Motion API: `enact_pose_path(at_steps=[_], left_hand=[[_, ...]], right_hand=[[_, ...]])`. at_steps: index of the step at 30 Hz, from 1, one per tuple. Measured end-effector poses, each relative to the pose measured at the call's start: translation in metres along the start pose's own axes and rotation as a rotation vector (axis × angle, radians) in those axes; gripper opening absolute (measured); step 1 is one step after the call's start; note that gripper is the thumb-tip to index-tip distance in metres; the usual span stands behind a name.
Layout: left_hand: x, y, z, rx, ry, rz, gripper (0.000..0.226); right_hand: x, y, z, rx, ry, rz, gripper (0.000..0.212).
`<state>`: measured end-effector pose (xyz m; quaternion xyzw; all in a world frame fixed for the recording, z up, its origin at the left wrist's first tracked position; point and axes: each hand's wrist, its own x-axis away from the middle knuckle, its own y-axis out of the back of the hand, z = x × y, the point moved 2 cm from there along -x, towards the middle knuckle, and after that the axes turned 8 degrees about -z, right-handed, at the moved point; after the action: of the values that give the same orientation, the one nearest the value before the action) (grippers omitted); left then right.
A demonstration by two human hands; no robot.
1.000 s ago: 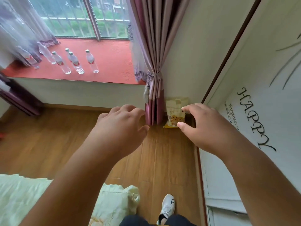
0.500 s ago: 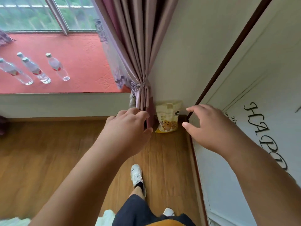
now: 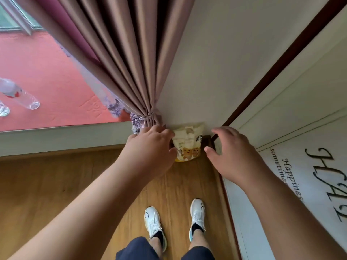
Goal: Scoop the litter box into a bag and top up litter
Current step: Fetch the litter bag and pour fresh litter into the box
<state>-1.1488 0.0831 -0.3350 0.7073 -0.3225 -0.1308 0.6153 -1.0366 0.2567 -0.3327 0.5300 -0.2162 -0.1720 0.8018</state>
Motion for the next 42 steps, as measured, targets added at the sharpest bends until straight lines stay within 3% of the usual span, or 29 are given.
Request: enact_pose_path(at_steps=[8,16,23,28,37,42], left_hand=[[-0.106,-0.093,0.001,0.089,0.104,0.065,0.053],[-0.208,-0.246,0.012,0.155,0.176,0.162,0.062],[-0.283,-0.38,0.04,0.185,0.213,0.282,0.062],[-0.327,-0.46,0.058,0.176,0.249,0.256,0.085],[-0.366,-0.513,0.068,0.2,0.297,0.285,0.088],[-0.36,-0.51,0.066,0.188,0.329,0.211,0.06]], right_hand=[[-0.106,-0.089,-0.054,0.027,0.041,0.135,0.059],[-0.205,-0.215,-0.111,0.08,0.007,0.326,0.064],[-0.287,-0.329,-0.144,0.098,0.055,0.374,0.064],[-0.333,-0.388,-0.162,0.108,0.051,0.432,0.075],[-0.371,-0.463,-0.194,0.07,0.004,0.445,0.091],[-0.372,-0.466,-0.196,0.104,-0.061,0.392,0.068]])
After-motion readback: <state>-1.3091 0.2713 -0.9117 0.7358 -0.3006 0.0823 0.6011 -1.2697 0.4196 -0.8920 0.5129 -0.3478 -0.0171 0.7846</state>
